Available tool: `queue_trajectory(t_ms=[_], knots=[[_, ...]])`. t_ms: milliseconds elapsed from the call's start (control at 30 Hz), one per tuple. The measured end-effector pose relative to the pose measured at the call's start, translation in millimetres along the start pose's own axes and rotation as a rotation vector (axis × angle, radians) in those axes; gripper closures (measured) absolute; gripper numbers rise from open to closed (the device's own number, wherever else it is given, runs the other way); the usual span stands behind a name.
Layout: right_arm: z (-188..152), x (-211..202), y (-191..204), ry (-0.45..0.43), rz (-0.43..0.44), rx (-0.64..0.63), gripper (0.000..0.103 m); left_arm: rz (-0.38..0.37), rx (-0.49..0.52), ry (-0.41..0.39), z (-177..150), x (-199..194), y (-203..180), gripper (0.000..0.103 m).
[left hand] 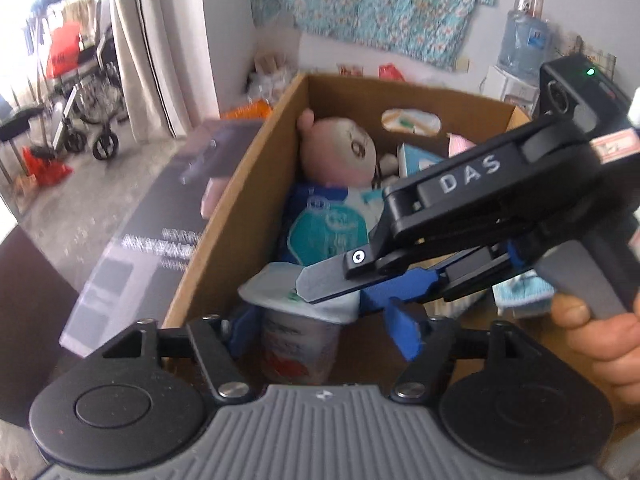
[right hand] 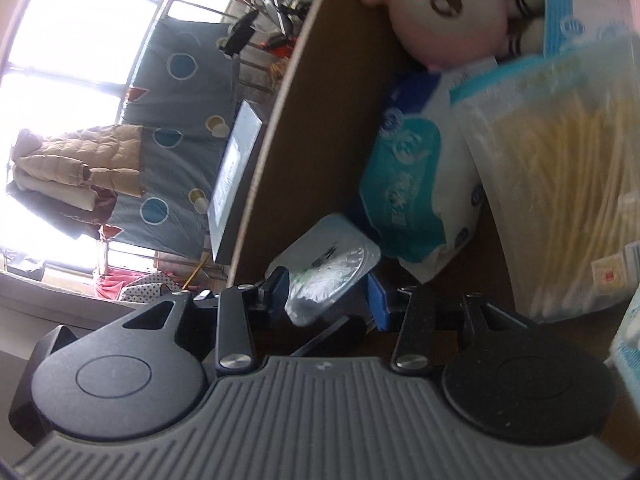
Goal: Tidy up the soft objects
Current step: 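Lower the yogurt cup into the box and open the left gripper, then move the left gripper to the orange-striped cloth and close on it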
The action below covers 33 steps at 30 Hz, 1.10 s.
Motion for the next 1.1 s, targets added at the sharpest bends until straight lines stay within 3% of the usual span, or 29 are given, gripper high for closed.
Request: queue_trajectory(t_ms=[100,333,500,667,833,933,1100], knots=[[-3.0,5.9,-3.4,0.021,0.018,0.020,0.061,0.016,0.018,-0.031,-2.3,-11.1,-1.8,0.014],[-3.4,2.4,8.5,0.005,-0.002,-0.010,0.055,0.002,0.016,-0.083,-3.7,-32.9,-6.1,0.013],[-10.6,-24.8,14.5,-0.057,0.011,-0.051,0.051,0.004,0.040,-0.163,-0.7,-49.0,-19.8,0.012],[-35.8,-92.6,20.9,-0.184,0.055,-0.116,0.047,-0.048,0.051,-0.288,-4.8,-73.9,-50.1,0.008],[-65.7,-184.6,10.7,-0.314,0.020,-0.172,0.046,-0.212,0.051,-0.310,-9.4,-93.1,-92.3,0.006],[-94.8,-244.4,-2.7,-0.406,-0.056,-0.205,0.043,-0.298,0.065,-0.310,-10.6,-102.2,-122.0,0.005],[-145.6,-332.7,-29.1,-0.575,-0.258,-0.246,0.033,-0.441,0.128,-0.275,-24.3,-103.0,-189.5,0.005]])
Point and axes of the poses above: each gripper's, at about its wrist camera, not at the fingertips, and x roughly the way its jaws point, y to its left, z to its top, the point moved 4 cm from there along x, roughly the way its jaws point
